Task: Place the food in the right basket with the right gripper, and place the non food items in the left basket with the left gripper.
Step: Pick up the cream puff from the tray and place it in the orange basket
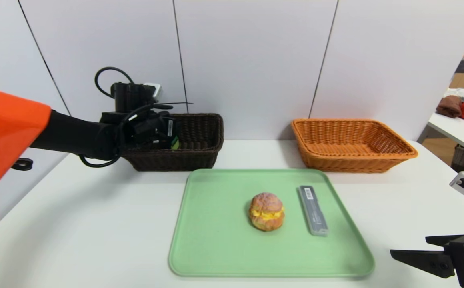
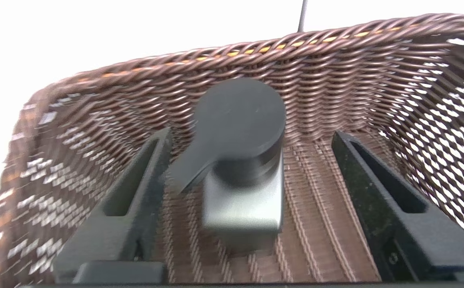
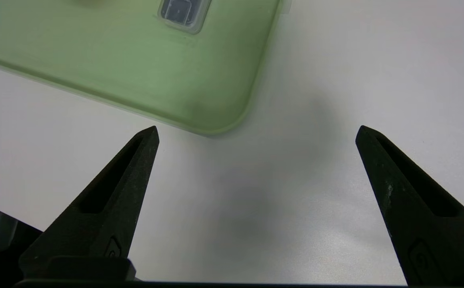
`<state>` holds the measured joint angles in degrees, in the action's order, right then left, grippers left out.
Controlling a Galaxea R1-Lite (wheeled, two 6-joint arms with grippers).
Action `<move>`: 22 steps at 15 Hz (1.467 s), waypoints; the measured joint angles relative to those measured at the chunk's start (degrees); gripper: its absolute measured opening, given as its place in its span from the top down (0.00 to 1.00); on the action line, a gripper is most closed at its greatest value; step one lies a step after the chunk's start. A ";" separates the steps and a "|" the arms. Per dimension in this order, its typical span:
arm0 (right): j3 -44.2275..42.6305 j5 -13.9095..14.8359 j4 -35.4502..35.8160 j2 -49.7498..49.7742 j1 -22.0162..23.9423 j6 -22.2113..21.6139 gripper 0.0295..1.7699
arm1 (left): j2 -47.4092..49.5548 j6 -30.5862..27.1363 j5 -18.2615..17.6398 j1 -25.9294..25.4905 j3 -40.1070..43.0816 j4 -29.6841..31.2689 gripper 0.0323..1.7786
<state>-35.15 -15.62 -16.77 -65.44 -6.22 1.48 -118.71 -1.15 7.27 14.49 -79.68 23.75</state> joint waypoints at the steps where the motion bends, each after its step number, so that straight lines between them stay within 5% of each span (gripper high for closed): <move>1: 0.04 0.00 0.00 -0.02 0.10 0.00 0.04 | 1.79 -0.15 0.01 -0.04 1.54 -0.21 0.18; 16: 2.10 0.07 6.78 0.20 0.11 -0.05 0.04 | 30.79 -6.56 -0.22 -0.69 24.72 -5.62 0.06; 22: 0.17 -0.09 9.64 -0.21 -2.38 0.23 0.04 | 48.63 -6.38 -9.63 -0.61 39.30 -19.15 0.05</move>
<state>-34.97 -15.70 -7.13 -65.65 -8.59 1.71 -70.08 -7.52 -2.36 13.89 -40.38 4.60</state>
